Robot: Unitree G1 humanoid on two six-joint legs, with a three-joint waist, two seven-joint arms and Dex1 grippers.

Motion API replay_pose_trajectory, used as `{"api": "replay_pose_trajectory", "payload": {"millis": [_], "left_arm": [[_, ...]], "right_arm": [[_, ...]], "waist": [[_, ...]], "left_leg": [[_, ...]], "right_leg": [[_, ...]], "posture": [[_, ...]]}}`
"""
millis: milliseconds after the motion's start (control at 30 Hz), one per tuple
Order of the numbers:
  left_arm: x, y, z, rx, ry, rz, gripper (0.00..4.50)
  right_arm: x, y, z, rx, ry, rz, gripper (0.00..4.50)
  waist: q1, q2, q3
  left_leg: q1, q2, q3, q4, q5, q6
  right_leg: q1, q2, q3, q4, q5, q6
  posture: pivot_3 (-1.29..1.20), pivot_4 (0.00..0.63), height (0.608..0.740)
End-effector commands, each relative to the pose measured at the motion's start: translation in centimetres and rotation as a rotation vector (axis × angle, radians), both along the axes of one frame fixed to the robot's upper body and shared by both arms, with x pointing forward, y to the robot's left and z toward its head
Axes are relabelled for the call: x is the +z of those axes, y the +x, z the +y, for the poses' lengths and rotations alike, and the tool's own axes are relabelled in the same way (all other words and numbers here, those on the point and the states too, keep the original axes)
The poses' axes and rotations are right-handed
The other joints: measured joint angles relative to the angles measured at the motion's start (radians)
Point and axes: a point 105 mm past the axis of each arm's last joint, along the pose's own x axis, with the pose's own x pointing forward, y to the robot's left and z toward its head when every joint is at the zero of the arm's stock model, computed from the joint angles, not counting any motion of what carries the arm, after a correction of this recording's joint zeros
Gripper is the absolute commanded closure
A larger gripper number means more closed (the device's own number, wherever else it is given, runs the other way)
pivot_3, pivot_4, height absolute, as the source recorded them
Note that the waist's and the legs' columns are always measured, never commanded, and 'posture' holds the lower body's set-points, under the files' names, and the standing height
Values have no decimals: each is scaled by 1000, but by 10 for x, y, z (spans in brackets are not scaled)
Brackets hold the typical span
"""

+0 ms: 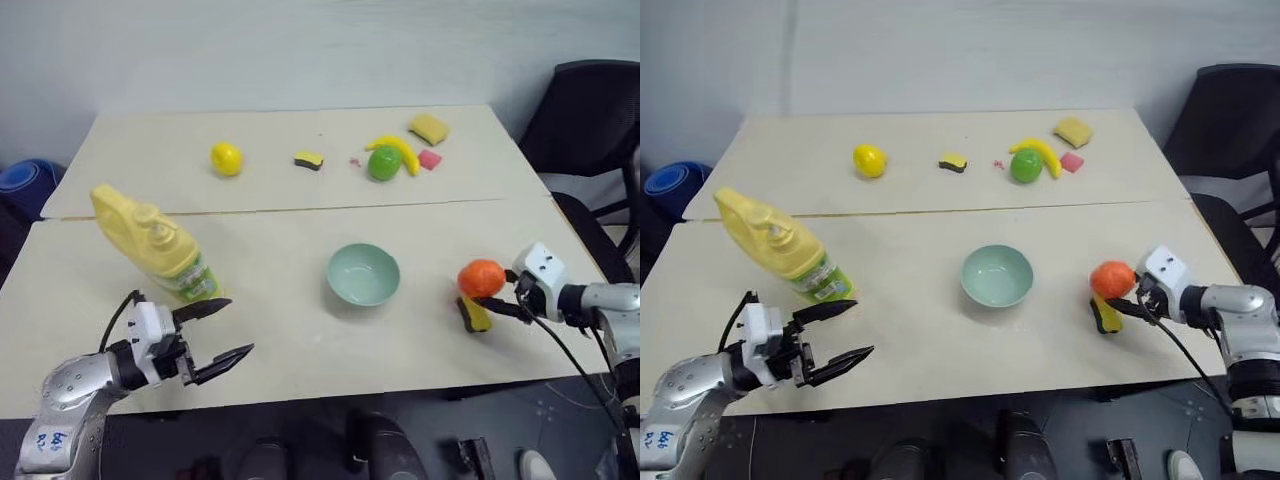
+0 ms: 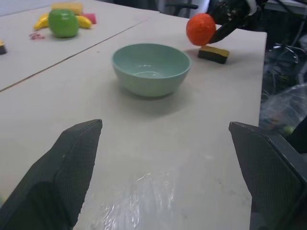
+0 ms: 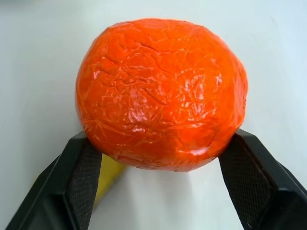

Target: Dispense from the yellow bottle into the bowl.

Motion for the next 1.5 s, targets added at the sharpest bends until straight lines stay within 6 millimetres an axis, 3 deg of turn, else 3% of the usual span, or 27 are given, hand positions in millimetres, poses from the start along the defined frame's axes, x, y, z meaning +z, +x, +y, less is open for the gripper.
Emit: {"api": "replay_pose_trajectory", "payload": {"millis": [33,100,233,500,567,633,667,833,933,1133,1300,1500], "left_arm": [[1,6,-3,-15,1,-12,0],[2,9,-4,-21,1,-21,0],[4,11,-3,-20,-1,-37,0],[2,0,9,16,1,-10,0],[-1,-4,16,39,8,8,0],[-4,-8,23,63,18,27,0],[-5,-8,26,77,18,31,0],[-4,-4,29,113,22,19,0],[-4,-3,31,118,30,10,0],[-5,-7,39,135,30,7,0],[-7,-9,47,166,30,2,0],[11,-7,57,278,-58,-36,0]], "right_arm": [[-7,10,-2,-42,12,-26,1311],[-8,15,-1,-66,43,-43,1311],[-1,14,3,-26,73,-80,26],[42,-15,2,102,66,-203,26],[59,-26,26,212,113,-227,26],[65,-42,71,362,184,-186,26],[64,-48,93,424,211,-164,26],[37,-51,157,520,243,-92,26],[17,-38,178,519,206,-86,26],[-16,-15,193,514,112,-39,26],[-13,-4,207,551,93,-106,1671],[-1,-4,217,643,68,-181,3965]], "waist": [[-4,0,0],[2,0,0],[6,0,0],[10,4,1],[10,5,1],[6,5,1],[4,5,1],[13,4,1],[28,4,1],[28,2,0],[27,2,0],[26,2,0]], "left_leg": [[1,0,1,0,0,0],[2,1,1,0,1,-2],[1,1,-1,0,1,-2],[0,0,-3,0,1,-1],[0,0,-3,0,0,0],[0,1,-3,0,0,-1],[0,2,-3,-1,-1,-1],[1,2,-4,-1,-3,1],[0,1,-4,-1,-1,-1],[-2,-1,-4,0,-1,0],[-2,0,-4,0,-1,0],[-1,0,-4,0,-1,0]], "right_leg": [[0,0,1,1,0,0],[0,0,2,3,0,-1],[-3,0,0,4,0,0],[-2,-2,-2,-1,1,1],[-2,-2,-1,-3,1,1],[-2,-2,-1,-2,0,0],[-2,-1,-1,-1,0,-1],[-3,-1,-1,0,-1,-2],[-6,-2,-1,0,0,-2],[-6,-3,-2,-1,0,-2],[-6,-2,-2,-1,0,-2],[-6,-2,-2,0,0,-2]], "posture": [[0,150,740],[0,150,740],[0,150,740],[0,150,740],[0,150,740],[0,150,740],[0,150,740],[0,150,740],[0,150,740],[0,150,740],[0,150,740],[0,150,740]]}}
